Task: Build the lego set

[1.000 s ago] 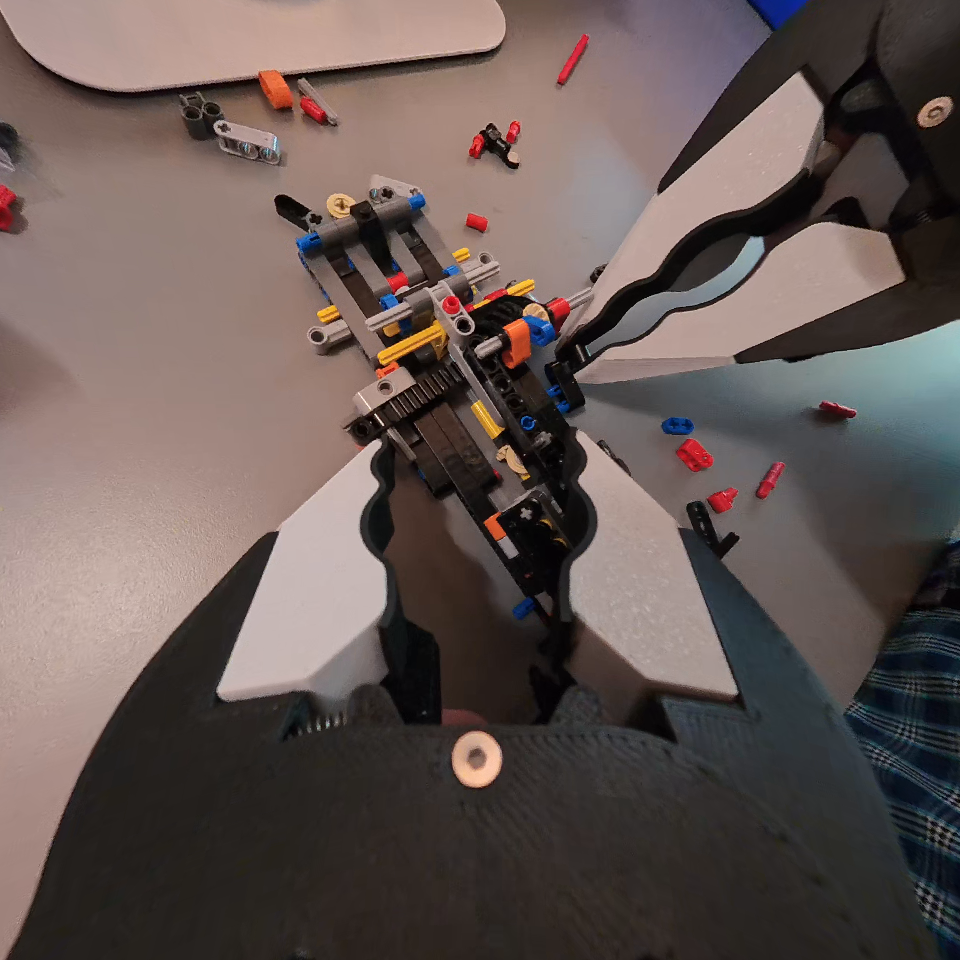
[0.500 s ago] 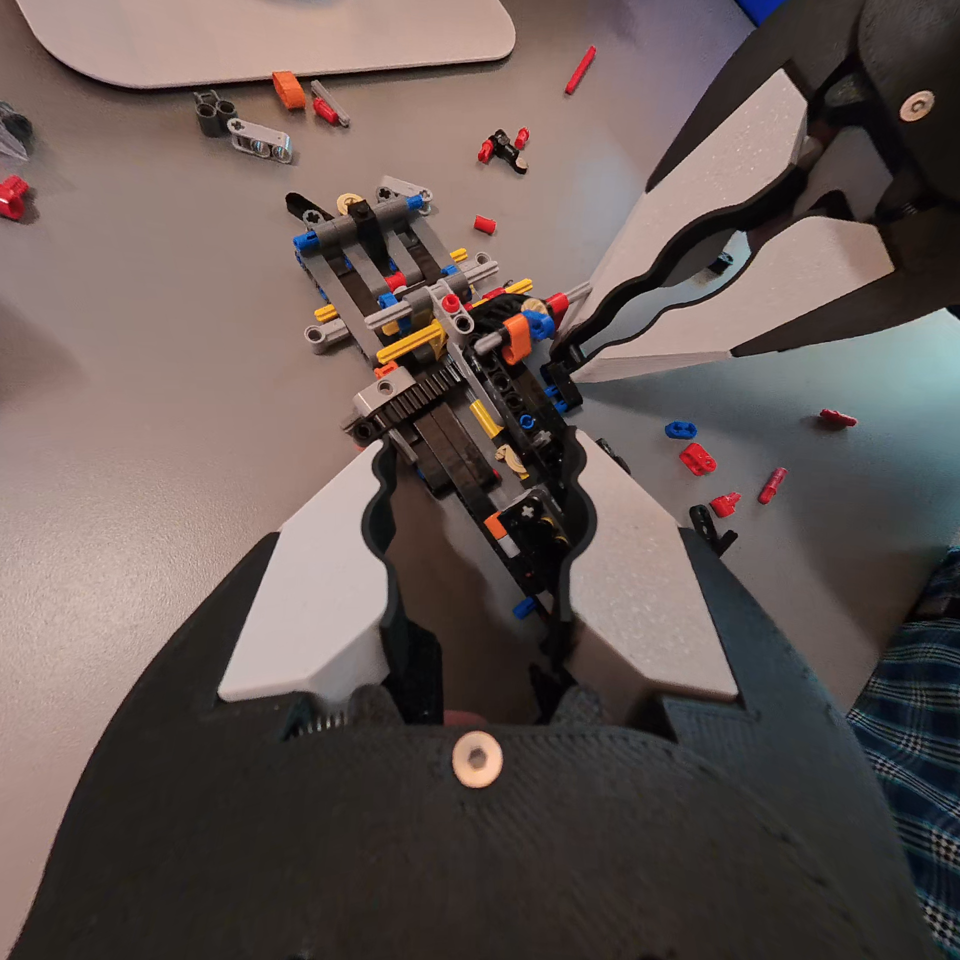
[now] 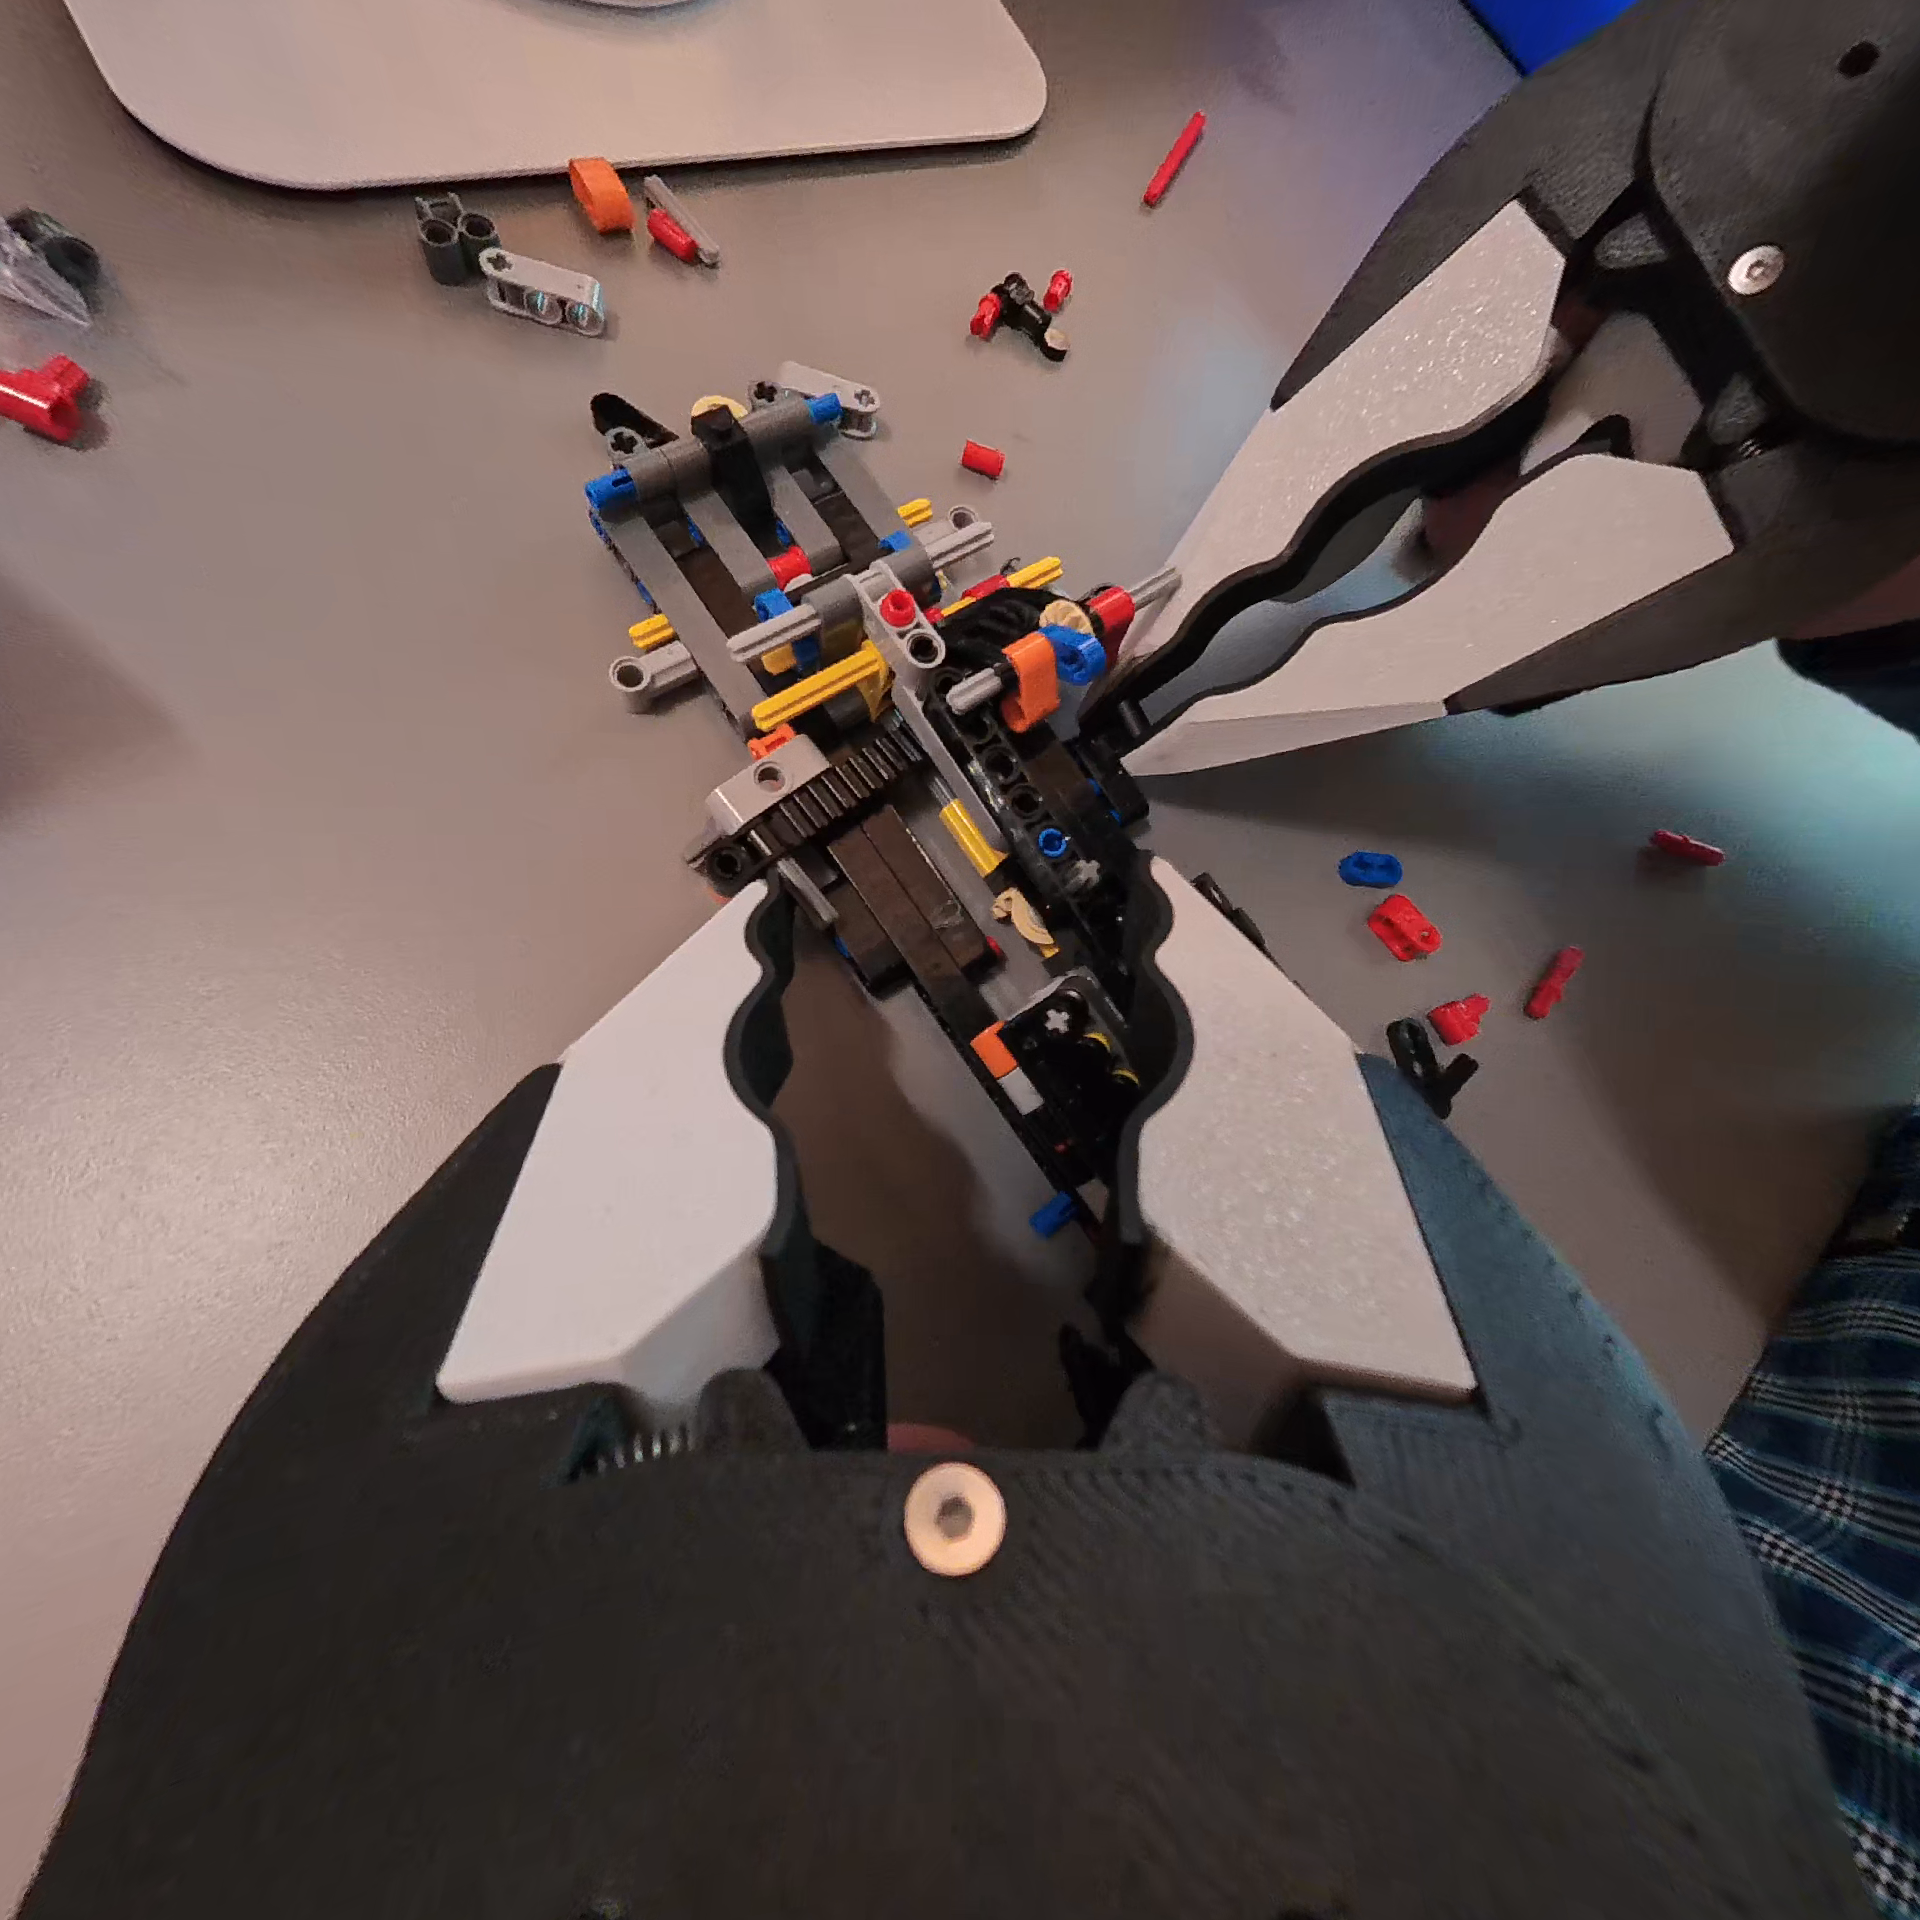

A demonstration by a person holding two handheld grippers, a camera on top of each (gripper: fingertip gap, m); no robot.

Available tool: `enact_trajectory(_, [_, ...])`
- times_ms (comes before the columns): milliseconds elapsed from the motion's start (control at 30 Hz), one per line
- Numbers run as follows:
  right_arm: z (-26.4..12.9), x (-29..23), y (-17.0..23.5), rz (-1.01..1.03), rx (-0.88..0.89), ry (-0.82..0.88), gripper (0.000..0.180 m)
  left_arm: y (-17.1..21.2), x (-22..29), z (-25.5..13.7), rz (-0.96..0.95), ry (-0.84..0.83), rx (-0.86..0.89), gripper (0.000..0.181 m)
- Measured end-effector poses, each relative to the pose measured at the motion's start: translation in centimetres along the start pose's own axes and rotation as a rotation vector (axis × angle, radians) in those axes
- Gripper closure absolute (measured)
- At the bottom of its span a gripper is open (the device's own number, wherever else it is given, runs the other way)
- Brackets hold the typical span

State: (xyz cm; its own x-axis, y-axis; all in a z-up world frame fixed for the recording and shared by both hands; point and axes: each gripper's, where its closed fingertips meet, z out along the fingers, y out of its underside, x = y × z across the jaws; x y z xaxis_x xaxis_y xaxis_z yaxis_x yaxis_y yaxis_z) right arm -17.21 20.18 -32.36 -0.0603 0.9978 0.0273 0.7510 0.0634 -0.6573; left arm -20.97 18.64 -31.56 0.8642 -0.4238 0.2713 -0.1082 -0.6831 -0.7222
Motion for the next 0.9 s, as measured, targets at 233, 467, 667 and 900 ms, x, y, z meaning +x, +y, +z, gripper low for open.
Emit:
enact_trajectory(233, [0.3, 0.1, -0.2, -0.020, -0.016, -0.011, 0.176, 0.0, -0.3, -0.1, -0.004, -0.005, 0.000, 0.118])
enact_trajectory(467, [-0.2, 0.2, 0.3, 0.005, -0.014, -0.033, 0.175, -0.2, -0.1, 0.1, 0.001, -0.007, -0.008, 0.117])
enact_trajectory(667, [-1.2, 0.8, 1.4, 0.045, 0.000, 0.037, 0.166, -0.2, -0.1, 0.1, 0.007, -0.020, -0.020, 0.117])
enact_trajectory(900, [-1.3, 0.4, 0.6, 0.087, 0.088, -0.014, 0.179, -0.2, 0.0, 0.2, -0.002, -0.016, -0.028, 0.117])
